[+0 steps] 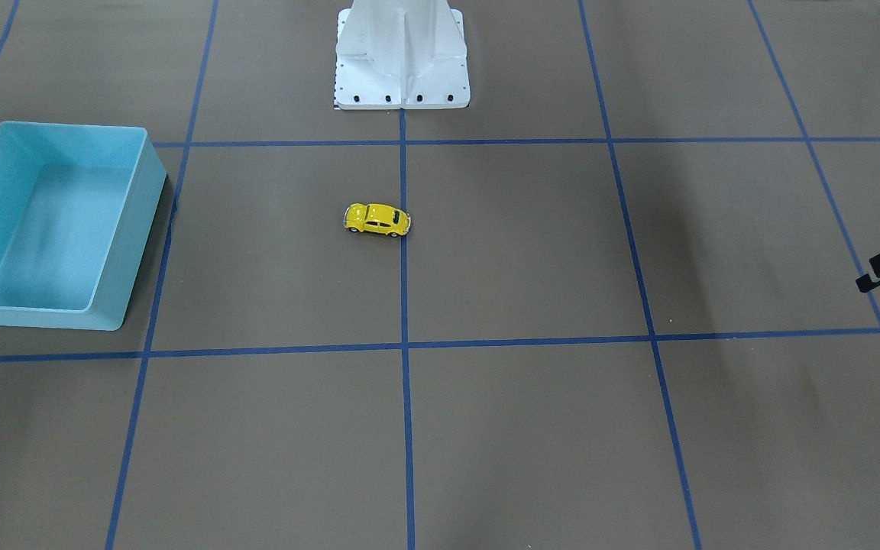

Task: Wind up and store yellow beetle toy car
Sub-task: 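Swing the right gripper over to the stopped yellow car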

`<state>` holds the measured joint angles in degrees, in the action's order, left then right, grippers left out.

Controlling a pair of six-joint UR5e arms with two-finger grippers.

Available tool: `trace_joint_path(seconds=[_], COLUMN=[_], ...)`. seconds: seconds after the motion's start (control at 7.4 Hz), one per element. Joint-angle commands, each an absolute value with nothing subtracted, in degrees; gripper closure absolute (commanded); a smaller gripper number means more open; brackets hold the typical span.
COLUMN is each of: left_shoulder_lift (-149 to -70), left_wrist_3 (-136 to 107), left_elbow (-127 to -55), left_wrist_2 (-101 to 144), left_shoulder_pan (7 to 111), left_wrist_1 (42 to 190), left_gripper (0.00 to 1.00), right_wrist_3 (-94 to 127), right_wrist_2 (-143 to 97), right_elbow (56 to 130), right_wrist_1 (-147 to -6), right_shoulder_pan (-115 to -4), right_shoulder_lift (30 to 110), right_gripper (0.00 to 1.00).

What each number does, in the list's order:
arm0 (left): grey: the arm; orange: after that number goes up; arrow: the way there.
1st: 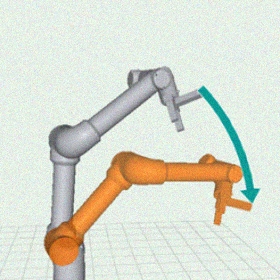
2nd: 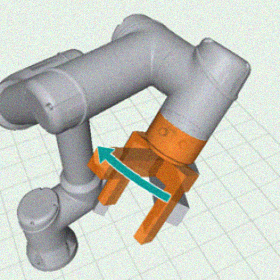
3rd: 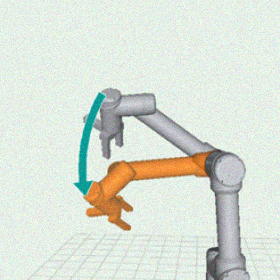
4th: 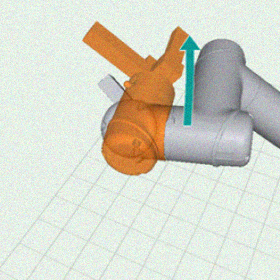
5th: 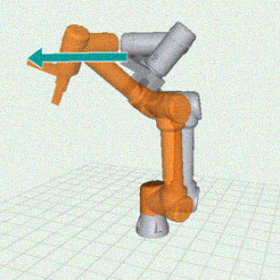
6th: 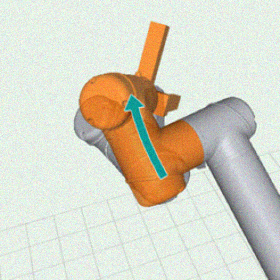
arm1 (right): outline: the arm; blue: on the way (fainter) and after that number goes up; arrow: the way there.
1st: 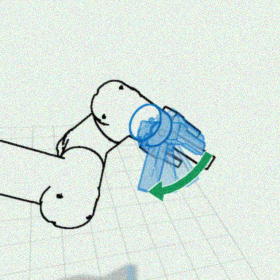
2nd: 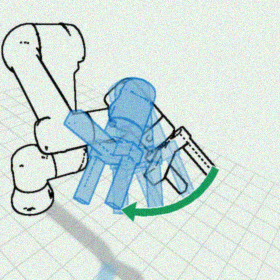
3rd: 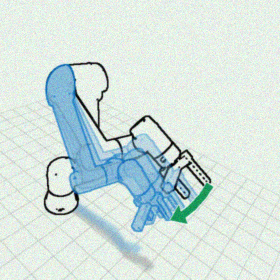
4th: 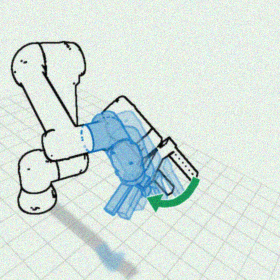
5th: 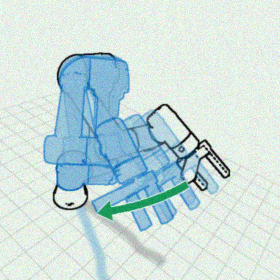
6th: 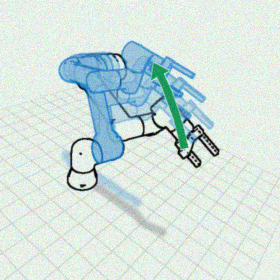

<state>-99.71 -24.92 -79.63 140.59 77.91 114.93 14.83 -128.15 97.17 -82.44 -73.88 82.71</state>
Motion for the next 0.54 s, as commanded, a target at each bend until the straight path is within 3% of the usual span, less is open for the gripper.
trace_joint_path(seconds=[0.0, 0.41], left_shoulder_lift=[-99.3, -94.2], left_wrist_3=[-27.2, -24.1], left_elbow=[-88.0, -93.9], left_wrist_2=[138.0, 131.6], left_shoulder_pan=[79.6, 81.3], left_wrist_1=[99.4, 94.4], left_gripper=[0.00, 0.00], right_wrist_3=[15.0, 15.2], right_wrist_2=[-128.0, -127.3], right_elbow=[101.2, 103.1], right_wrist_1=[-82.4, -83.1], right_shoulder_pan=[-70.6, -62.5], right_shoulder_lift=[82.1, 76.3], right_gripper=[0.00, 0.00])
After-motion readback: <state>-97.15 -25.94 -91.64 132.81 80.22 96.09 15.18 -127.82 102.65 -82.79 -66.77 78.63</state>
